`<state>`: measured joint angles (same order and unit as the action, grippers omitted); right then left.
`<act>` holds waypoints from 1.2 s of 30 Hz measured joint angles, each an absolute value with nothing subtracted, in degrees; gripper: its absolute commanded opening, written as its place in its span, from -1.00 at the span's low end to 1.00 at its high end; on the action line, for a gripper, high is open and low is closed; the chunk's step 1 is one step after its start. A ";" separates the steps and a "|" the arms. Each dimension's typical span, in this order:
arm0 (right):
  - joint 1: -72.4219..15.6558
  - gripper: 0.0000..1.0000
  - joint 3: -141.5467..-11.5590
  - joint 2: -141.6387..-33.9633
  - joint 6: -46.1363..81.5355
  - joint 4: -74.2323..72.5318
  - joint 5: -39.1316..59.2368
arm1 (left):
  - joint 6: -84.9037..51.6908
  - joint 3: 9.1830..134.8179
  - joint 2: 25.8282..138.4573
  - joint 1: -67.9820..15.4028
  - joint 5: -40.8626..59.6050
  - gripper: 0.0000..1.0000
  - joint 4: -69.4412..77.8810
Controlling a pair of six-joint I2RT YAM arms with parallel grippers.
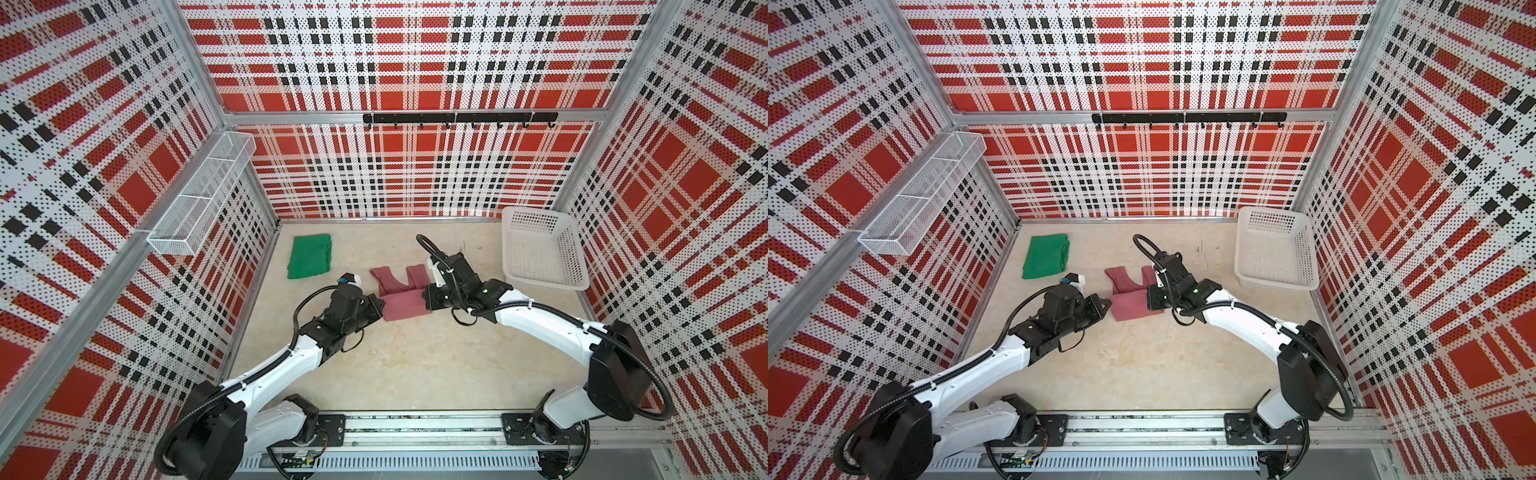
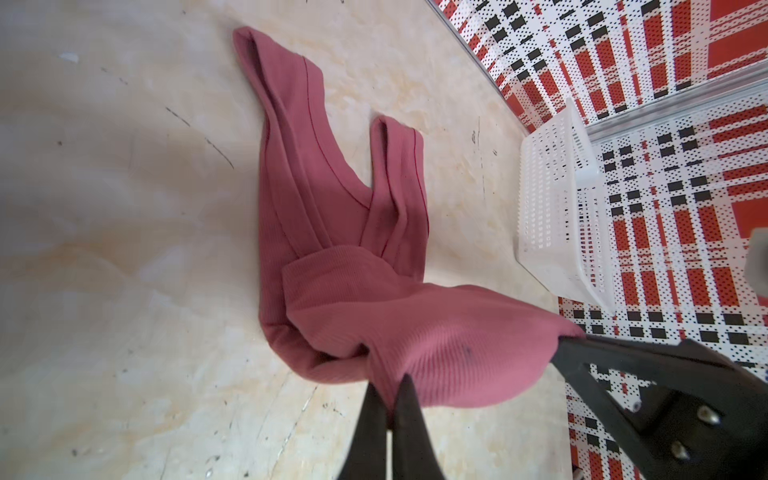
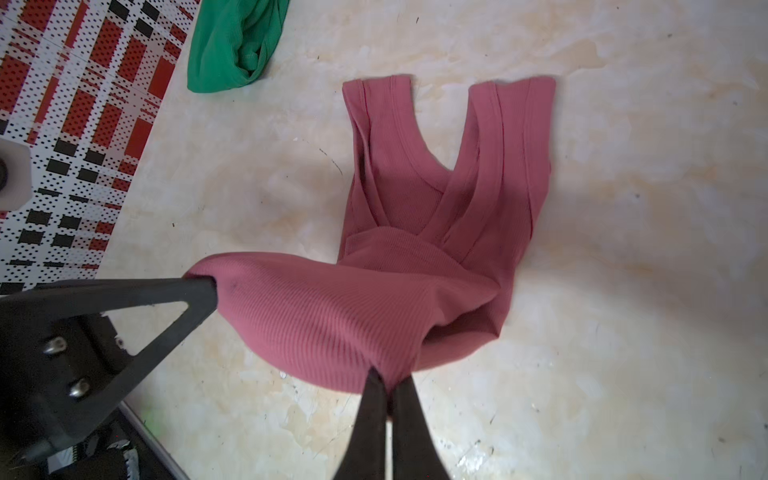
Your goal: Fold and stack the tank tops
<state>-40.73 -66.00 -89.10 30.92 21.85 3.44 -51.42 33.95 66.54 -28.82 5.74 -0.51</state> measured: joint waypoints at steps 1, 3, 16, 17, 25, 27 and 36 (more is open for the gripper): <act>-40.21 -1.00 -66.70 -90.11 30.41 21.41 3.92 | -50.87 34.30 67.40 -28.16 6.09 -1.00 -0.03; -39.03 -1.00 -68.07 -92.38 29.30 20.23 4.80 | -49.41 35.31 69.54 -26.55 7.01 -1.00 1.21; -33.67 -1.00 -75.92 -104.75 25.74 13.06 9.85 | -41.69 44.58 85.49 -18.00 12.16 -1.00 8.62; -33.30 -1.00 -76.53 -105.43 25.56 12.75 10.11 | -41.25 45.54 86.80 -17.74 12.38 -1.00 8.97; -30.00 -1.00 -80.29 -108.73 24.75 11.90 11.40 | -38.02 55.16 96.71 -17.17 13.74 -1.00 10.70; -29.15 -1.00 -81.69 -110.19 24.62 11.62 11.79 | -37.63 57.39 99.20 -17.08 13.96 -1.00 11.20; -27.07 -0.33 -86.63 -119.00 24.10 10.81 13.52 | -37.01 60.29 107.24 -16.69 14.37 -0.43 13.17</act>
